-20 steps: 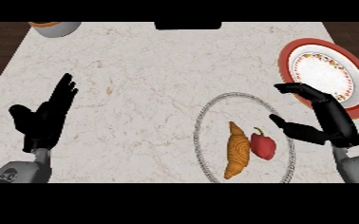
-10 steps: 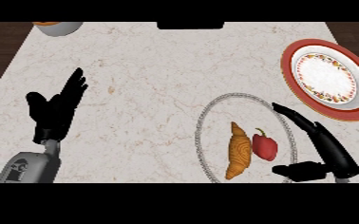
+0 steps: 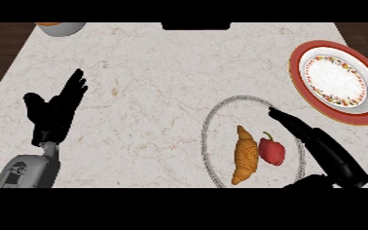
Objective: Pick the croissant from the placemat and place it in the plate
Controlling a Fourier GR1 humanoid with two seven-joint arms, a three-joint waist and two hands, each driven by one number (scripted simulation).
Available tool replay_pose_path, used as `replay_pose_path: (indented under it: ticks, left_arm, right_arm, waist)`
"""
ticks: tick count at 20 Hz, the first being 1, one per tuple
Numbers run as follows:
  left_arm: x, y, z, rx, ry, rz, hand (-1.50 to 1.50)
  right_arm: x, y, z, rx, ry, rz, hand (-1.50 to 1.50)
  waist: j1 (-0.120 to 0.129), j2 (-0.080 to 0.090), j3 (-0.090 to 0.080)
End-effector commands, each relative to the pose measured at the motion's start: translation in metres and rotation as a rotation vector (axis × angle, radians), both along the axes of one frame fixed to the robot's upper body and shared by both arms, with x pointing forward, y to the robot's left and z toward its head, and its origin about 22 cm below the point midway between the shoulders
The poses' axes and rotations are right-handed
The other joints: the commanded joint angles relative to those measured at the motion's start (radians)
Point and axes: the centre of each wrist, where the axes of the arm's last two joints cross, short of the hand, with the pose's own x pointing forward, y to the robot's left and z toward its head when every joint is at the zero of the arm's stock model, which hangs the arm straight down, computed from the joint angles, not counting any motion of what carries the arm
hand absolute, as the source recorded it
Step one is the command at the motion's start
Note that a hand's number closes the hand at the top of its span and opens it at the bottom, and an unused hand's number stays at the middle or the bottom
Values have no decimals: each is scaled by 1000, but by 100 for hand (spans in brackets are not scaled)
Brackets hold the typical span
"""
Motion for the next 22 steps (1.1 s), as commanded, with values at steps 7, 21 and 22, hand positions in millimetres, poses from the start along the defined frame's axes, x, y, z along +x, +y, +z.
replay_pose_path:
  ticks: [7, 21, 22]
  left_arm:
    - [0, -40, -8, 5, -8, 9, 0]
    - [17, -16, 1, 1, 0, -17, 0]
    - [9, 1, -6, 1, -20, -11, 0]
  right_arm:
    - [9, 30, 5, -295, 97, 17, -150]
    - [26, 76, 2, -490, 242, 70, -150]
    - [41, 75, -21, -493, 258, 68, -150]
  waist:
    - [1, 1, 0]
    - [-1, 2, 1]
    - [5, 3, 1]
